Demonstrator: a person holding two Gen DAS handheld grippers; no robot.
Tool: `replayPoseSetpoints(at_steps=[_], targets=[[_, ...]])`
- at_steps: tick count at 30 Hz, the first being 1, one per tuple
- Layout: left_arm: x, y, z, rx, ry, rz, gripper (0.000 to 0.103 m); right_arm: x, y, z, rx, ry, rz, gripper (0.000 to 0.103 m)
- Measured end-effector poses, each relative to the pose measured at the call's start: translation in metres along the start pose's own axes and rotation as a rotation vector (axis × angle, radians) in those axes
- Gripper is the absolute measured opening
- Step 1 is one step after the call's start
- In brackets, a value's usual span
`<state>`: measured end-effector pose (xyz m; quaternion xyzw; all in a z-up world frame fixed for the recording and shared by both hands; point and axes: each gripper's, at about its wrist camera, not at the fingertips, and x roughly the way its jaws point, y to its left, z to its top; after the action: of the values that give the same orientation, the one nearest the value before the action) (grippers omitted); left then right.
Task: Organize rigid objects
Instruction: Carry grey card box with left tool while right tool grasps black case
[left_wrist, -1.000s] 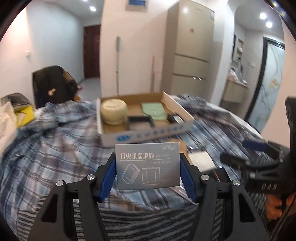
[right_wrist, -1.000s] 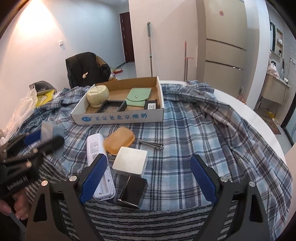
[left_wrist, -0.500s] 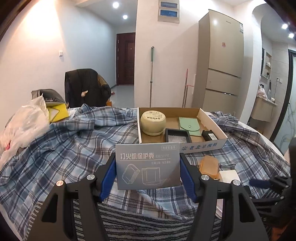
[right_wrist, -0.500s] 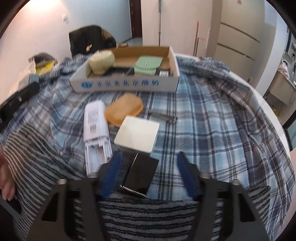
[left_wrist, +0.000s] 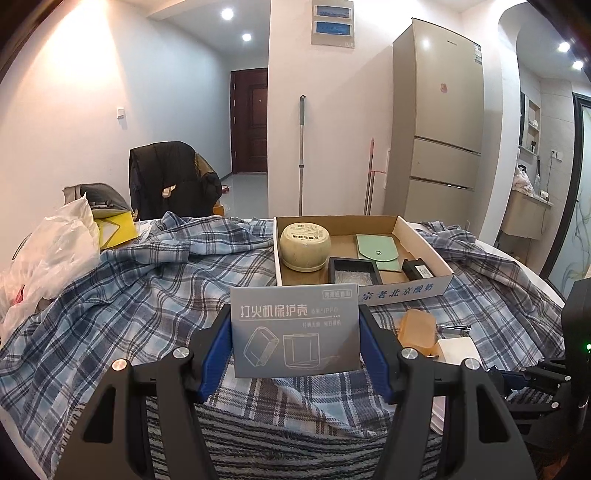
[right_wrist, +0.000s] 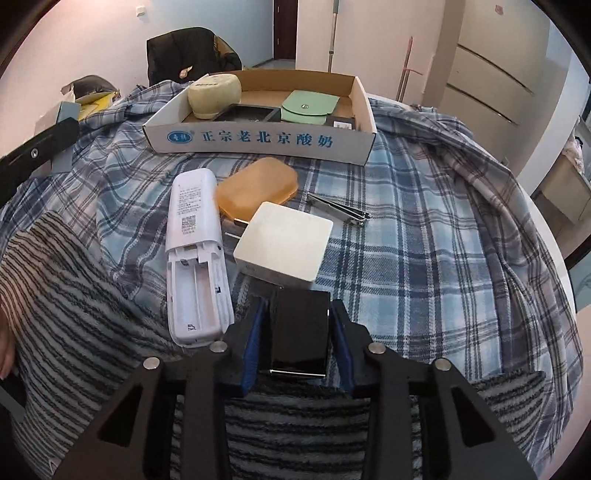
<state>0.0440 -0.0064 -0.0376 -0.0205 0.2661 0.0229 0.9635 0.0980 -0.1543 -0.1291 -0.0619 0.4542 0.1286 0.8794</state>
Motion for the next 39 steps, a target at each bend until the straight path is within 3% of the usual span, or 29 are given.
replayPoseSetpoints(at_steps=[7, 13, 16, 21, 25, 30, 33, 37, 39], targets=[[-0.004, 0.000, 0.001, 0.006, -0.016, -0.001, 0.066, -0.018, -0.008, 0.005, 0.033, -0.100, -0.013, 0.029], [-0.012, 0.012, 0.012, -0.036, -0.014, 0.012, 0.066, -0.036, -0.009, 0.014, 0.029, -0.121, -0.015, 0.029], [-0.020, 0.015, 0.027, -0.063, -0.007, -0.038, 0.066, -0.054, -0.008, 0.028, 0.011, -0.145, 0.005, 0.029], [-0.033, 0.008, 0.066, -0.032, -0.072, -0.032, 0.066, -0.088, -0.003, 0.068, 0.001, -0.248, -0.050, 0.029], [-0.023, 0.009, 0.108, -0.071, -0.055, -0.059, 0.066, -0.111, -0.001, 0.111, 0.007, -0.326, -0.057, 0.029], [-0.008, 0.003, 0.155, -0.051, -0.104, -0.042, 0.066, -0.101, -0.009, 0.156, 0.099, -0.295, 0.014, 0.029], [0.010, 0.012, 0.161, -0.096, -0.081, -0.059, 0.066, -0.087, -0.008, 0.175, 0.108, -0.297, -0.018, 0.029], [0.046, 0.024, 0.145, -0.108, 0.009, -0.056, 0.066, -0.062, -0.009, 0.187, 0.155, -0.236, 0.090, 0.029], [0.067, 0.025, 0.135, -0.088, 0.076, -0.051, 0.066, -0.051, -0.006, 0.188, 0.153, -0.236, 0.080, 0.029]])
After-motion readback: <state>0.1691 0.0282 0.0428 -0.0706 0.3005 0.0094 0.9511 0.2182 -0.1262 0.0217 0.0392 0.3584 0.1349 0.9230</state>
